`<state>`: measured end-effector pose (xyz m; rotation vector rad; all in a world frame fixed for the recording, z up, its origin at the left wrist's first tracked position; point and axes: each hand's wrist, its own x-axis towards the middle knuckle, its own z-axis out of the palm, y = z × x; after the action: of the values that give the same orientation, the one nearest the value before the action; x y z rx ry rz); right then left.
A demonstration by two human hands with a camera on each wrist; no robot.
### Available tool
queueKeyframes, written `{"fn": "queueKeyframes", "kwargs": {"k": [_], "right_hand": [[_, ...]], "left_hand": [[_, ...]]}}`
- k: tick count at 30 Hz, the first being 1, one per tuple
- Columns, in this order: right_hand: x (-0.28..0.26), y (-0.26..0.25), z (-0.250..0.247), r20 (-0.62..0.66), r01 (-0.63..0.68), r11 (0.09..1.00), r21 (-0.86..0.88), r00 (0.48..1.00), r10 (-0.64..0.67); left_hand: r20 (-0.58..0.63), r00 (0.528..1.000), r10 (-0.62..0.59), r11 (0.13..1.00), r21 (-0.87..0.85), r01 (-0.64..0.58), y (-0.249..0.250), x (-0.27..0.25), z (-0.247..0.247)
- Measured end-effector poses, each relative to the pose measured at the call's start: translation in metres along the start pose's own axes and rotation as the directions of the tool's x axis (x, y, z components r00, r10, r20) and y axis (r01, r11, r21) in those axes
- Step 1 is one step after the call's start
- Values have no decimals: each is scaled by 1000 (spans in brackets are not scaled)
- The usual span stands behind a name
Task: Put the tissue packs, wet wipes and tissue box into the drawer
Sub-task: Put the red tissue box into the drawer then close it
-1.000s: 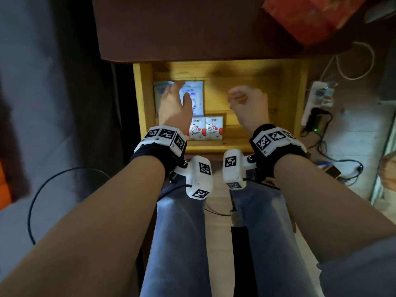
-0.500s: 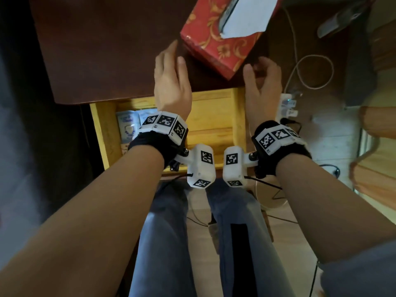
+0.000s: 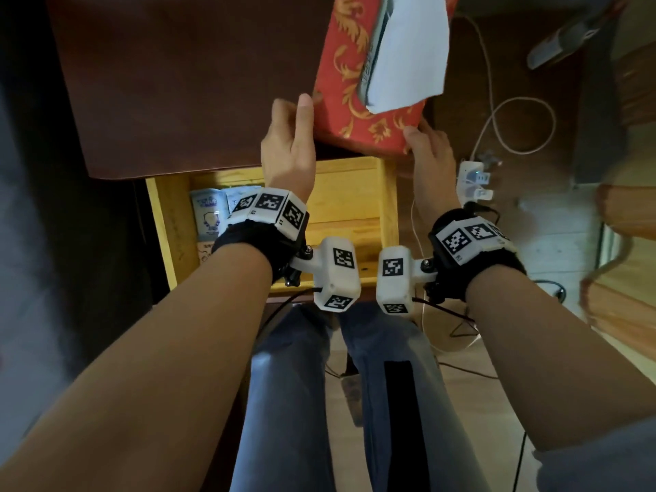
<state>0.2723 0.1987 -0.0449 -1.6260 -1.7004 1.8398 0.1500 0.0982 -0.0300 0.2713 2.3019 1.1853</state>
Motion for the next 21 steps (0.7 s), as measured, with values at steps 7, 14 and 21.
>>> {"fn": "queueKeyframes", "kwargs": {"k": [7, 14, 21], "right_hand": [[-28, 30, 4, -34, -95, 983, 155, 994, 101], [-82, 57, 10, 6, -101, 950, 297, 995, 104], [-142, 61, 26, -73, -69, 920, 386, 992, 105]], "left_hand": [[234, 969, -81, 995, -35, 92, -31, -33, -10], [353, 908, -224, 966, -42, 255, -49, -75, -45], [438, 875, -206, 935, -178, 308, -69, -100, -63]]}}
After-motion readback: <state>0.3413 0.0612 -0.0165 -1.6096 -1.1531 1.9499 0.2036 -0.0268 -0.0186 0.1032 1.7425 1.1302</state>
